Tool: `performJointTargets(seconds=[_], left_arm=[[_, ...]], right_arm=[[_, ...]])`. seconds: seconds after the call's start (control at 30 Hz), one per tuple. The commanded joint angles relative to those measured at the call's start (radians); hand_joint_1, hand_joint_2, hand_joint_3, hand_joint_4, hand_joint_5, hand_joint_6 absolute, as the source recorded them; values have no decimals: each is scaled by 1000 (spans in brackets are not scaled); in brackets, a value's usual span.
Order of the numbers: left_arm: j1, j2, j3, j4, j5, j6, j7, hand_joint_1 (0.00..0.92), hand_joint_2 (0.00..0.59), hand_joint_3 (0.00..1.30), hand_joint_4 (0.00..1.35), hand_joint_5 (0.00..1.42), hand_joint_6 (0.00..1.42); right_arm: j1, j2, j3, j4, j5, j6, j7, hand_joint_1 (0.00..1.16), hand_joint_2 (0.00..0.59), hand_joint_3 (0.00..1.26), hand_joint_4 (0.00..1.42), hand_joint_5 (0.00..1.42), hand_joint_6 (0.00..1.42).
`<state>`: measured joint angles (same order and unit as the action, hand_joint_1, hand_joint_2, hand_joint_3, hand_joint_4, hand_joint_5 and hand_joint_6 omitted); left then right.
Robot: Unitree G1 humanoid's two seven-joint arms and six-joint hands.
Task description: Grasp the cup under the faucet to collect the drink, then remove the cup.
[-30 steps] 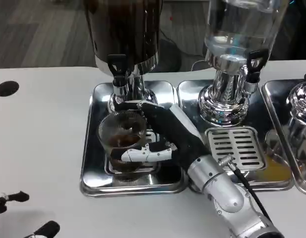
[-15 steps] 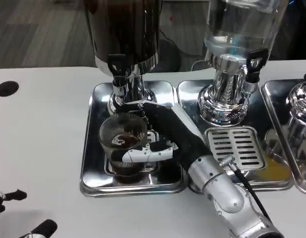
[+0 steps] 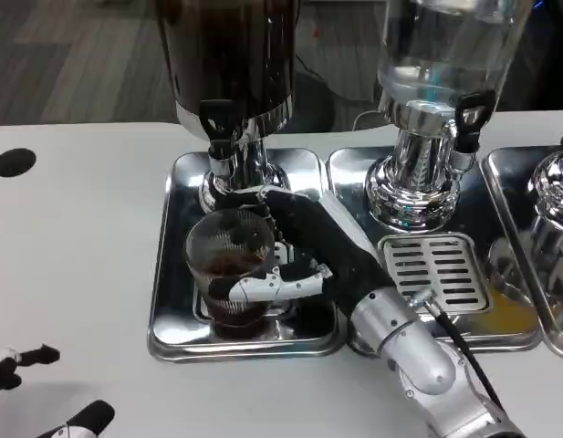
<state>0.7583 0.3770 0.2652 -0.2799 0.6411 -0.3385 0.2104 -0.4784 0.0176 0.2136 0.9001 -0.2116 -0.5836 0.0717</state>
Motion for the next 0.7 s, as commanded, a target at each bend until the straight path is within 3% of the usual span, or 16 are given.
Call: performJointTargets(seconds=[0.03, 0.7], left_arm=[[-11, 8, -8, 19, 9, 6, -13, 6, 83, 412, 333, 408, 210], [-50, 7, -38, 53, 11, 21, -18, 6, 83, 412, 333, 408, 212]], right_arm=[[13, -10, -14, -43, 14, -18, 10, 928, 133, 496, 488, 554, 467], [63, -33, -54, -182, 58, 4, 69, 927, 133, 500, 493, 554, 468]])
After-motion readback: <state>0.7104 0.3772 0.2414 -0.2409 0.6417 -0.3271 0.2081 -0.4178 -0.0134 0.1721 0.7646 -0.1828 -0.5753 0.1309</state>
